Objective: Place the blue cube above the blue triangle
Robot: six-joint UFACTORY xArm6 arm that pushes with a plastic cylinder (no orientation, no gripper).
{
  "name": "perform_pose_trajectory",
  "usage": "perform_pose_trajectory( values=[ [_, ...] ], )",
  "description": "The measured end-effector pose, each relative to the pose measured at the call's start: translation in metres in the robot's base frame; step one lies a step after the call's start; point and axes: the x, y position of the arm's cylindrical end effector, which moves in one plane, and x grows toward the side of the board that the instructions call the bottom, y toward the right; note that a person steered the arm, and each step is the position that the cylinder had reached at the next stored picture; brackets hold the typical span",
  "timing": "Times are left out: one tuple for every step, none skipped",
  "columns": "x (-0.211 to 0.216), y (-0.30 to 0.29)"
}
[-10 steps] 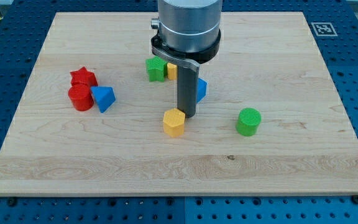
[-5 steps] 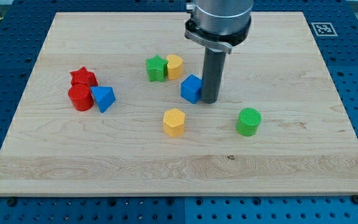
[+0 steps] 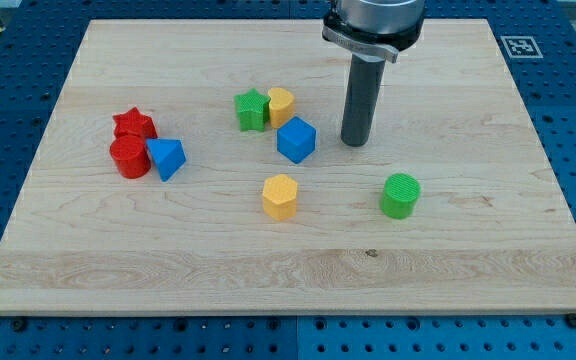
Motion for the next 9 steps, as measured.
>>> perform_pose_trajectory(
  values=[
    [-0.009, -0.001],
    [0.005, -0.021],
    [0.021, -0.045],
    [0.021, -0.049],
    [0.021, -0.051],
    [0.029, -0.068],
    [0.029, -0.070],
    [0.029, -0.073],
    [0.029, -0.078]
  ],
)
